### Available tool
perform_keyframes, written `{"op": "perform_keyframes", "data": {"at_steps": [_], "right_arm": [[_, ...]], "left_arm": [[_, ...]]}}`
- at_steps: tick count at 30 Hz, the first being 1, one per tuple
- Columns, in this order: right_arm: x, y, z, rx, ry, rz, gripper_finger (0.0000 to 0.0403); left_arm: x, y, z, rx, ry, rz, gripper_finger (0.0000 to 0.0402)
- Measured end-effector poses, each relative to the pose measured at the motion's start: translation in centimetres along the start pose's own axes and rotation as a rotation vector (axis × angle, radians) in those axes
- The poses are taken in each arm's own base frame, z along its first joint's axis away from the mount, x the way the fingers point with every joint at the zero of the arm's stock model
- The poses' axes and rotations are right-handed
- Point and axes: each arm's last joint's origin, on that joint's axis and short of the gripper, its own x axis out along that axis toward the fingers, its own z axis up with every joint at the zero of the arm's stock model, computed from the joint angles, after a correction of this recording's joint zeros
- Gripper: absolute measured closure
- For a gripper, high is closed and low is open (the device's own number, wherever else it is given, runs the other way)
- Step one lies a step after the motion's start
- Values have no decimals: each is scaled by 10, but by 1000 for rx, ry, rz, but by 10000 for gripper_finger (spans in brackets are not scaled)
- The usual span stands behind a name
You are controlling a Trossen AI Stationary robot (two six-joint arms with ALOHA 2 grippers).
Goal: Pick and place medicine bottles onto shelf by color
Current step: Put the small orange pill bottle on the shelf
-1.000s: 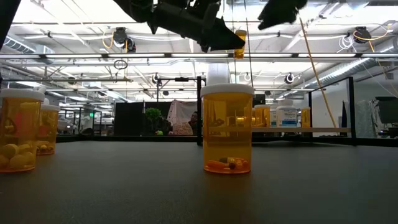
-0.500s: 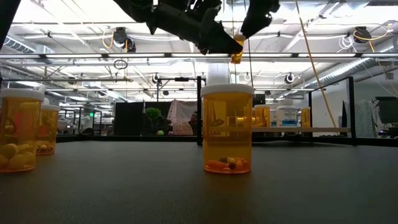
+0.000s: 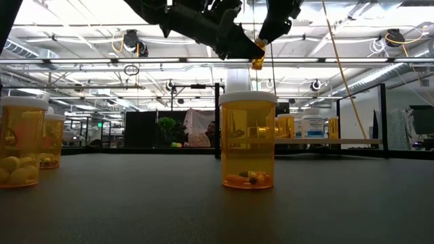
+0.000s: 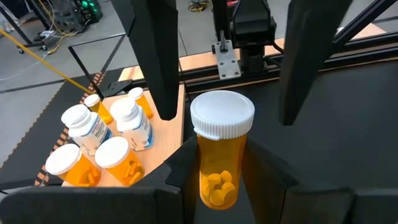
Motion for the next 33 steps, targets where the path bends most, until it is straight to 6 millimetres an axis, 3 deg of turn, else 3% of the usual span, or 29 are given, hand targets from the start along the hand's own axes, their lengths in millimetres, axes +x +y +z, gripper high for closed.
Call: {"op": "perform_keyframes", "data": {"at_steps": [11, 25, 33], "right_arm": [[0, 0, 0, -7, -4, -1, 252], [11, 0, 4, -22, -3, -4, 228], [14, 0, 3, -28, 20, -3, 263]], "left_arm": [[0, 0, 0, -1, 0, 0, 293], [0, 0, 0, -3, 5, -1, 293], [0, 0, -1, -5, 12, -3, 293]]}}
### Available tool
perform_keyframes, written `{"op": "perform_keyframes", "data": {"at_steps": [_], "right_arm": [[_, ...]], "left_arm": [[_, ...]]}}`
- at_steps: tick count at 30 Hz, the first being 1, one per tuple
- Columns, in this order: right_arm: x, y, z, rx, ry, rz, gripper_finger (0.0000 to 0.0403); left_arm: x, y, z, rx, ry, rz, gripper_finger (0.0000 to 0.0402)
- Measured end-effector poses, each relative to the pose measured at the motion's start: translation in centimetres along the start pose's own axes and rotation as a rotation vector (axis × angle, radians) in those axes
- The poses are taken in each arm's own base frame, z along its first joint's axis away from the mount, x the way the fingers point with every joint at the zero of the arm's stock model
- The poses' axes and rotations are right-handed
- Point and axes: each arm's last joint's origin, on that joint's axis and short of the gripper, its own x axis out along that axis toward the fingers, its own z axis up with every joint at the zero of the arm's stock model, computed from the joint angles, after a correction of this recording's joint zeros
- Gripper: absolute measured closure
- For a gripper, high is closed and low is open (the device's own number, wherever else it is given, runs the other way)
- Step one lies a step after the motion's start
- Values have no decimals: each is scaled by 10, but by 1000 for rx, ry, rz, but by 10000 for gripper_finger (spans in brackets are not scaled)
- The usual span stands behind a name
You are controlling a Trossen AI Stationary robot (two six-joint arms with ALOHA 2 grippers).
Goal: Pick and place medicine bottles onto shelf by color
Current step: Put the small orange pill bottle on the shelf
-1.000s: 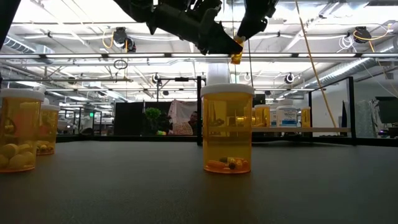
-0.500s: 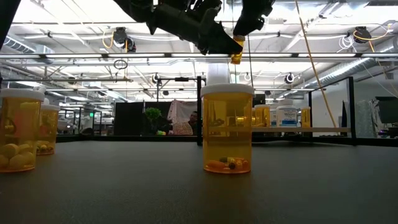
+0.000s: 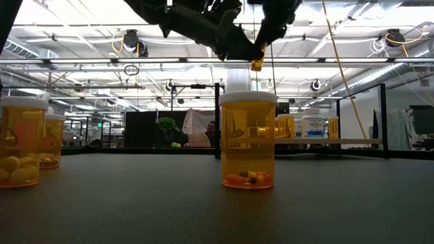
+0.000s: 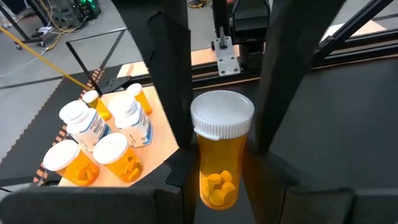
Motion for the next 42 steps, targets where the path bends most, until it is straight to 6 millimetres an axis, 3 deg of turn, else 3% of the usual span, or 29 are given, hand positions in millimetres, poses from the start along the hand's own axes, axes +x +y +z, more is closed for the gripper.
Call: {"op": "perform_keyframes", "data": {"at_steps": [6, 16, 25, 29, 32, 36, 42], "right_arm": [[0, 0, 0, -4, 3, 1, 291], [0, 0, 0, -9, 3, 4, 281], [0, -7, -1, -22, 5, -8, 282], [0, -19, -3, -8, 15, 34, 283], [-2, -32, -4, 1, 14, 20, 283], [-4, -54, -6, 14, 10, 9, 281], [-6, -96, -5, 65, -5, -34, 280]], "left_arm": [[0, 0, 0, 0, 1, 0, 293], [1, -3, 1, -13, 4, 9, 284], [-5, -10, 4, -33, 57, 98, 141], [-26, -8, 13, -35, 104, 152, 98], [-45, -5, 19, -51, 151, 206, 89], [-66, -2, 22, -68, 227, 265, 102], [-75, 2, 12, -92, 346, 304, 140]]}}
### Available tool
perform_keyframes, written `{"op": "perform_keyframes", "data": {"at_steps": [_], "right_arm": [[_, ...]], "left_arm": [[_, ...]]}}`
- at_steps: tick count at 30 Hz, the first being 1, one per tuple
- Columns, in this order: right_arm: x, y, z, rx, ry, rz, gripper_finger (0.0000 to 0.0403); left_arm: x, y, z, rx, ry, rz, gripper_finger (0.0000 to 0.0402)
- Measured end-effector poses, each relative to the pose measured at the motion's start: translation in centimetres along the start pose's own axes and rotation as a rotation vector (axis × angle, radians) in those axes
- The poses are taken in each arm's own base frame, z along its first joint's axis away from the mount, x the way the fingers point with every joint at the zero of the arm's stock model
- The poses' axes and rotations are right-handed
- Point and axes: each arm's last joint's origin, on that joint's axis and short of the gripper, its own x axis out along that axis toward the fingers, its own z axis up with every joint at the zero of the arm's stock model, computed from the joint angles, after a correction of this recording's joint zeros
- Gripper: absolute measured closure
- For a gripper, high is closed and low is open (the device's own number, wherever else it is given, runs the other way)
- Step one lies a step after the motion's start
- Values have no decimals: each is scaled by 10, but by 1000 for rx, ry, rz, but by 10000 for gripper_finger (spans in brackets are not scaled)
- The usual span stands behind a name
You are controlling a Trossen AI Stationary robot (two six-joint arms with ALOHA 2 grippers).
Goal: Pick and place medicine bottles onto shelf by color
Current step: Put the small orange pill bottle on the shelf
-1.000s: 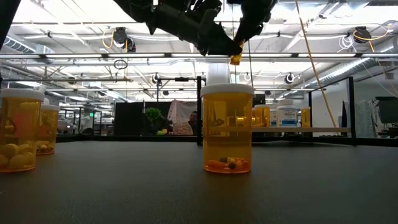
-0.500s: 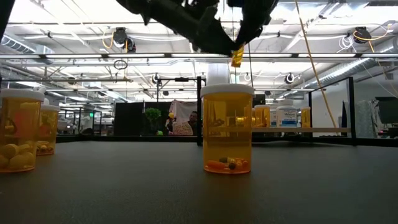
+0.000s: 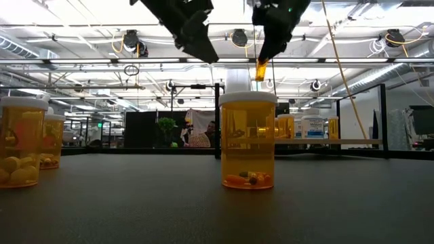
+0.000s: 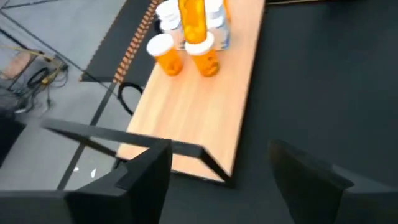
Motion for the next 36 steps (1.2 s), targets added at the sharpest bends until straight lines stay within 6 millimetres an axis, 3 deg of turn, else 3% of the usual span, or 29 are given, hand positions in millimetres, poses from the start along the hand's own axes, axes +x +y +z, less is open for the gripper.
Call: {"op": "perform_keyframes", "data": {"at_steps": [6, 17, 22, 36], "right_arm": [[15, -45, 3, 26, 43, -57, 280], [93, -112, 0, 70, 176, 71, 280], [113, -125, -8, 57, 216, 87, 280], [131, -127, -23, 38, 237, 99, 279]], "left_arm": [[1, 3, -3, -10, 9, -61, 173], [-2, -9, -4, 57, 13, -186, 198], [-2, -9, -4, 69, 14, -187, 199], [-2, -9, -4, 61, 14, -188, 201]]}}
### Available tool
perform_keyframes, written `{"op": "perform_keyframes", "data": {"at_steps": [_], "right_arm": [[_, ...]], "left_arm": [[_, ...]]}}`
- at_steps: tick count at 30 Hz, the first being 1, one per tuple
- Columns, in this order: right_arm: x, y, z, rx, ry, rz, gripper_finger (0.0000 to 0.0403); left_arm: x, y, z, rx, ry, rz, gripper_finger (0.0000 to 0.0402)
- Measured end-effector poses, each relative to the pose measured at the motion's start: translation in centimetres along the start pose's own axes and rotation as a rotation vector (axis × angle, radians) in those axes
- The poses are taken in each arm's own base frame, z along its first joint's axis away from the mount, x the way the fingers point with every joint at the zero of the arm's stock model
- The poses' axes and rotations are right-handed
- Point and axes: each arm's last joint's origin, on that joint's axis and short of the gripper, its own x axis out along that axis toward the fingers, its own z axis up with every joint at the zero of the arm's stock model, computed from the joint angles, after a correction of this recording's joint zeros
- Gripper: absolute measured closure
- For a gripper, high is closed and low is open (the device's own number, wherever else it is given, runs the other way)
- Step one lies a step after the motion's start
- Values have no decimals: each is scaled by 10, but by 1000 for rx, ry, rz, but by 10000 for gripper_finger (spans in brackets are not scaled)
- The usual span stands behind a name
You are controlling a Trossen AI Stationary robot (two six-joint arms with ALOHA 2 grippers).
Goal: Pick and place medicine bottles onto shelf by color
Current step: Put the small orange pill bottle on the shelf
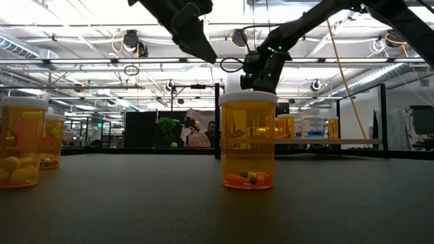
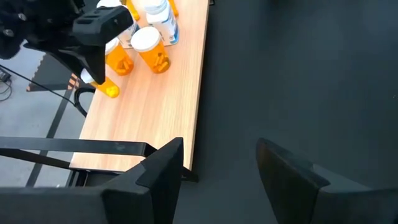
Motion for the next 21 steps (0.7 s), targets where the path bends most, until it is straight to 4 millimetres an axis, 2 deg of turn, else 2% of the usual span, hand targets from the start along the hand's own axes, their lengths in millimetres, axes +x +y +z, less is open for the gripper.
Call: {"op": "perform_keyframes", "data": {"at_steps": [9, 16, 21], "right_arm": [[13, 0, -5, 1, -4, -2, 279], [14, 0, -5, 5, -8, -4, 279], [14, 0, -5, 4, -10, -14, 254]], "left_arm": [[0, -5, 1, 12, -3, -11, 202], [0, -8, 2, 29, -5, -18, 202], [0, -8, 2, 30, -5, -17, 201]]}}
